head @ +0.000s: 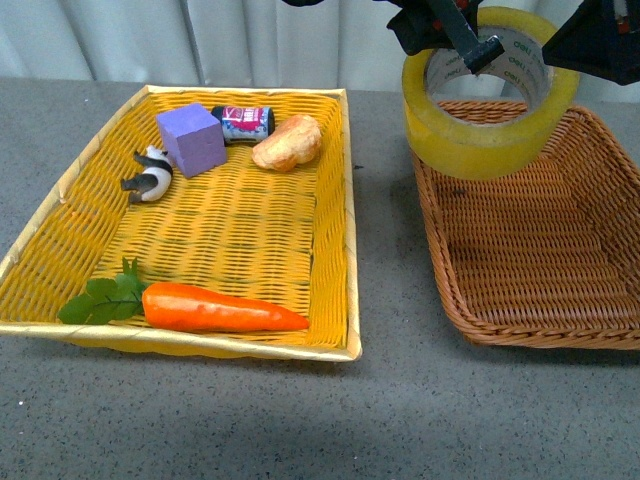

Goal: Move tape to another basket

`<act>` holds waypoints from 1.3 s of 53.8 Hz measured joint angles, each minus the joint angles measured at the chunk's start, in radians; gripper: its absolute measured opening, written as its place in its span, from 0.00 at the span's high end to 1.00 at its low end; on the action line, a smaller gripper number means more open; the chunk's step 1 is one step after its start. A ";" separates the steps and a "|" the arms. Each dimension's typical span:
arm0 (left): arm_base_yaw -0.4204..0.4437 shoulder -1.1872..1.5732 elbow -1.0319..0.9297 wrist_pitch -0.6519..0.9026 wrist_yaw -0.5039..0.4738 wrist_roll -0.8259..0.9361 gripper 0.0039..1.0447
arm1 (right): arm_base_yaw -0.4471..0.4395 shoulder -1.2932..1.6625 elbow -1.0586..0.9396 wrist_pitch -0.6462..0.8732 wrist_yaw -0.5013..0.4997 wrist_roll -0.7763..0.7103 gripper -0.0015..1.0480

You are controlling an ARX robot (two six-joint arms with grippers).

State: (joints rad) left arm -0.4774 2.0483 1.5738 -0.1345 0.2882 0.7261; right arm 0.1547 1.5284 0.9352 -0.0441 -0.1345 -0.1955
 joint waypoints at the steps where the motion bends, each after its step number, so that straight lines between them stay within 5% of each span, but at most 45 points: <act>1: 0.000 0.000 0.000 0.000 0.000 0.000 0.85 | 0.002 0.008 0.008 -0.002 0.003 0.002 0.09; 17: 0.000 0.000 0.000 0.000 0.000 0.000 0.85 | 0.013 0.095 0.082 -0.053 0.044 0.027 0.10; 42: 0.000 0.001 0.000 0.003 0.006 -0.033 0.86 | 0.032 0.134 0.115 -0.081 0.033 0.148 0.81; 55: -0.006 0.001 -0.007 0.039 -0.048 -0.071 0.86 | 0.024 0.153 0.124 -0.081 0.046 0.168 0.86; 70: 0.003 -0.043 -0.043 0.160 -0.098 -0.105 0.45 | -0.035 0.240 0.137 -0.050 0.092 0.063 0.86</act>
State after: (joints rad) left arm -0.4744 2.0056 1.5307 0.0257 0.1905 0.6216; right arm 0.1200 1.7683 1.0725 -0.0937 -0.0429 -0.1329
